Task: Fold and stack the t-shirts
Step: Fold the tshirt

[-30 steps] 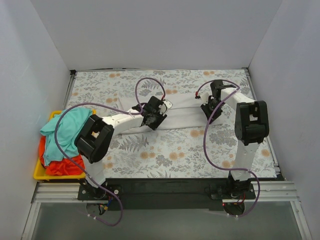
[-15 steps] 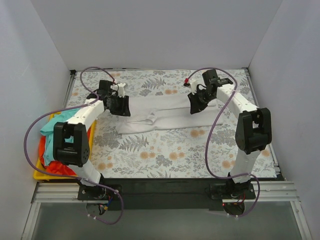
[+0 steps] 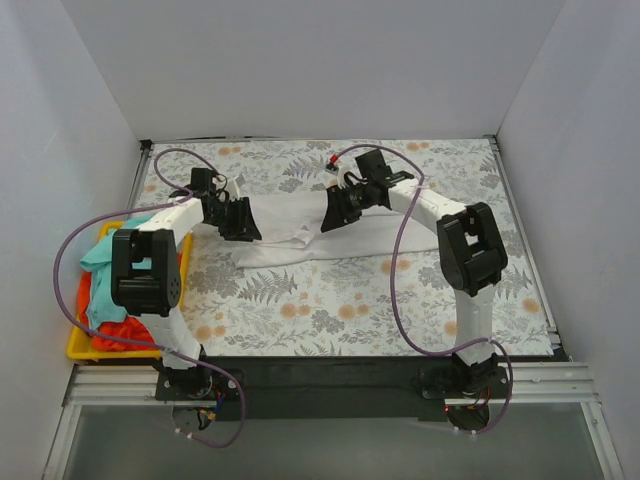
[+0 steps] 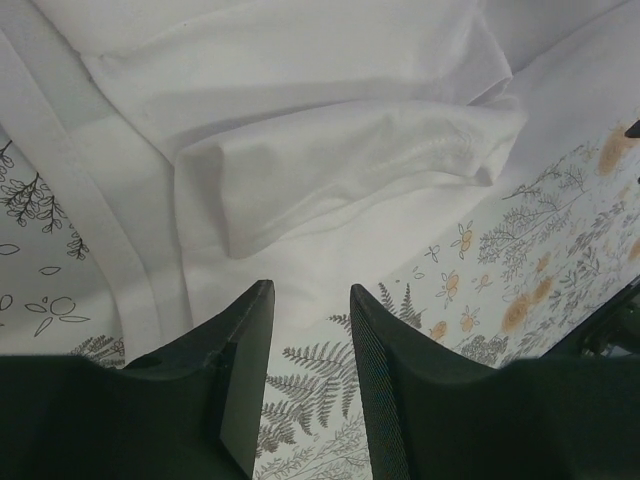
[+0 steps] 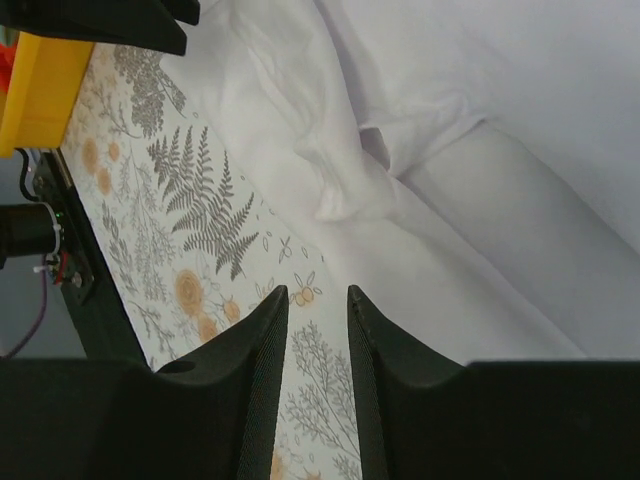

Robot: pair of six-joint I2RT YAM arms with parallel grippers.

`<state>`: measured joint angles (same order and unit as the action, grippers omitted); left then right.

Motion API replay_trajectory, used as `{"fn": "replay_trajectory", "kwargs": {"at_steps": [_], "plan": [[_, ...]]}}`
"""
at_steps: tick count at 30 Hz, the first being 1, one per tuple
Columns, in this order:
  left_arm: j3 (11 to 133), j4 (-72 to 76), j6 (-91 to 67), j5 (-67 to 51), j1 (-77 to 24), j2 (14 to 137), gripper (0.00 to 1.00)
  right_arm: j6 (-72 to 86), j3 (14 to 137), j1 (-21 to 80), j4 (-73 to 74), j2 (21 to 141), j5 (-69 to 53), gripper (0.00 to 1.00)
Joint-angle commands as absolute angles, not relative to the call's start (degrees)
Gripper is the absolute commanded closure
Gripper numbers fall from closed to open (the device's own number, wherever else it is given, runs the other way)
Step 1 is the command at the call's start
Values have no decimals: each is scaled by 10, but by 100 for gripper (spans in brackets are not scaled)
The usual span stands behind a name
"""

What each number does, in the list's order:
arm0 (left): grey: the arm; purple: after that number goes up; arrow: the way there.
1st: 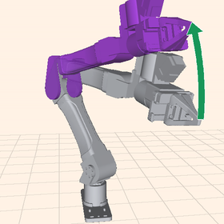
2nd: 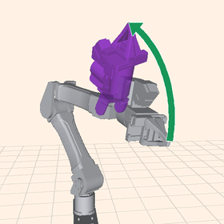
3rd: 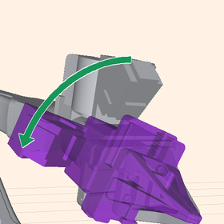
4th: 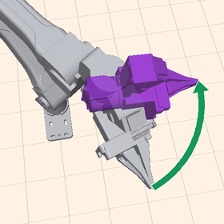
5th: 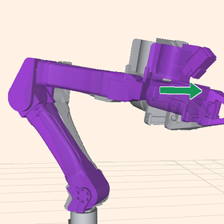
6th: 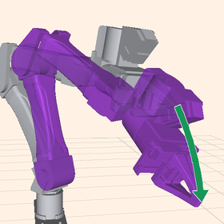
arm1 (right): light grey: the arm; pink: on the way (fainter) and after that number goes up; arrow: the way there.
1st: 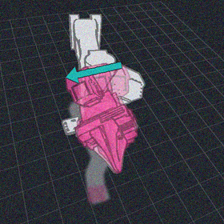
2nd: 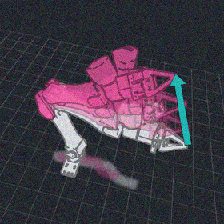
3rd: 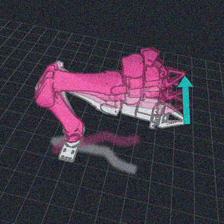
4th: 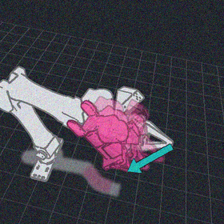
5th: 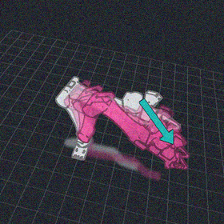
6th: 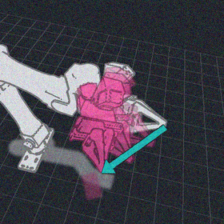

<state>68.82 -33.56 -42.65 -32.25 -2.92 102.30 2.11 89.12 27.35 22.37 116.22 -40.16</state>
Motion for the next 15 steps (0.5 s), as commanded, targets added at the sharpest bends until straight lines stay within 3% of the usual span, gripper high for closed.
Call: {"fn": "replay_trajectory", "kwargs": {"at_steps": [1,15], "plan": [[680,-316,-440,-341,-24,1027,65,134,897,290,123,1180,-429,63],[678,-295,-454,-309,-23,1066,62,171,897,339,99,1243,-401,56]]}}
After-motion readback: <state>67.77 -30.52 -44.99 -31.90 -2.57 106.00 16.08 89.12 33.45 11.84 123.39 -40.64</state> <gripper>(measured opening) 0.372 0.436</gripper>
